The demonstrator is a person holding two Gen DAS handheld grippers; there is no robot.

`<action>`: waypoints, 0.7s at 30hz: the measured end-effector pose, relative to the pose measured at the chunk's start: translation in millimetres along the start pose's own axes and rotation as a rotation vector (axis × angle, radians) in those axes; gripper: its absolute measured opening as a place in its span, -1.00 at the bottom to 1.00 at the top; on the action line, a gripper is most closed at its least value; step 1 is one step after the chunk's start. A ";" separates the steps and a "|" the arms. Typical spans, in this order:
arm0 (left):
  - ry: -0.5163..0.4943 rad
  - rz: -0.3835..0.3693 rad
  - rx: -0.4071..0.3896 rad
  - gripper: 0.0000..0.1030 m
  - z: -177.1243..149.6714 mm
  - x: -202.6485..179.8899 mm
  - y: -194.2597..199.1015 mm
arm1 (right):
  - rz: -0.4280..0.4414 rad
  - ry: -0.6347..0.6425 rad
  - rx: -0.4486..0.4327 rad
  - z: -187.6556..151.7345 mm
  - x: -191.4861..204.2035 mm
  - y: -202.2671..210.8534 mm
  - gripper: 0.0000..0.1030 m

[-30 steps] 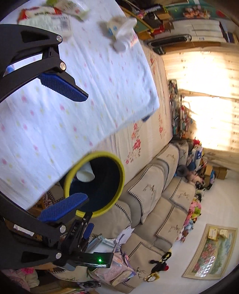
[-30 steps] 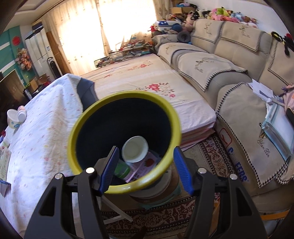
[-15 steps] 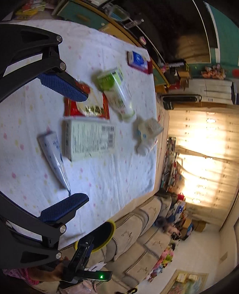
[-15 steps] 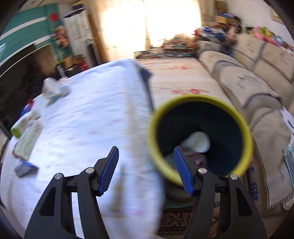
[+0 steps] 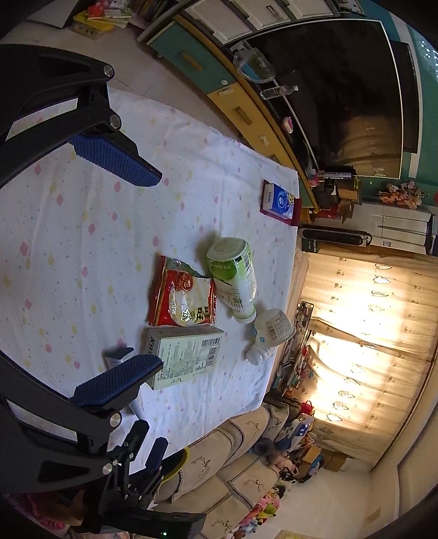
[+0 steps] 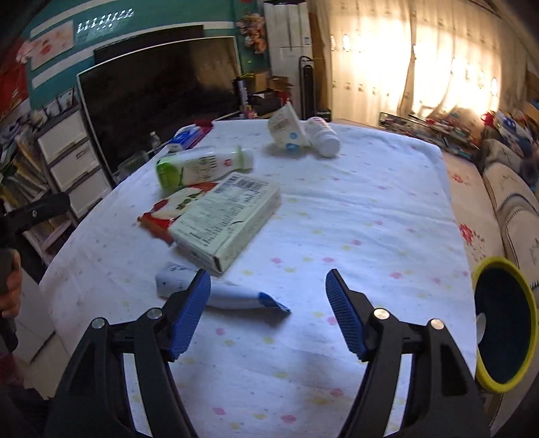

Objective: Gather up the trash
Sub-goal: 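Grasp the white toothpaste tube with the right tool and lift it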

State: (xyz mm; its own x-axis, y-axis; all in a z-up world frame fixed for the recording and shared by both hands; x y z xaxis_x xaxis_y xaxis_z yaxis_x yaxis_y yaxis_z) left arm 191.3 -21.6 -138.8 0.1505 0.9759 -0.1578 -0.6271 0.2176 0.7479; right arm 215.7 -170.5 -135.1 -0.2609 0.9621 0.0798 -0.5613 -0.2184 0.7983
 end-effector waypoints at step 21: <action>-0.009 -0.022 0.032 0.91 -3.9 -22.3 -14.2 | 0.231 0.126 0.146 -32.5 63.1 -7.7 0.35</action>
State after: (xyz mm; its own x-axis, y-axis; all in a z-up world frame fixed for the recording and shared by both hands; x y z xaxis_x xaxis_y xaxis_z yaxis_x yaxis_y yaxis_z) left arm 193.8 -46.4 -148.4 0.1710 0.9706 -0.1692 -0.5985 0.2387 0.7647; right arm 178.0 -113.5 -155.7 -0.4696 0.8596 0.2017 -0.3594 -0.3947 0.8456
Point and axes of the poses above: each gripper's, at about its wrist camera, not at the fingertips, and y roughly against the way its jaws point, x to its left, z to its top, the point moved 10 cm from there along -y, roughly the way its jaws point, and after that the axes turned 8 degrees about x, right-handed, at the moved point
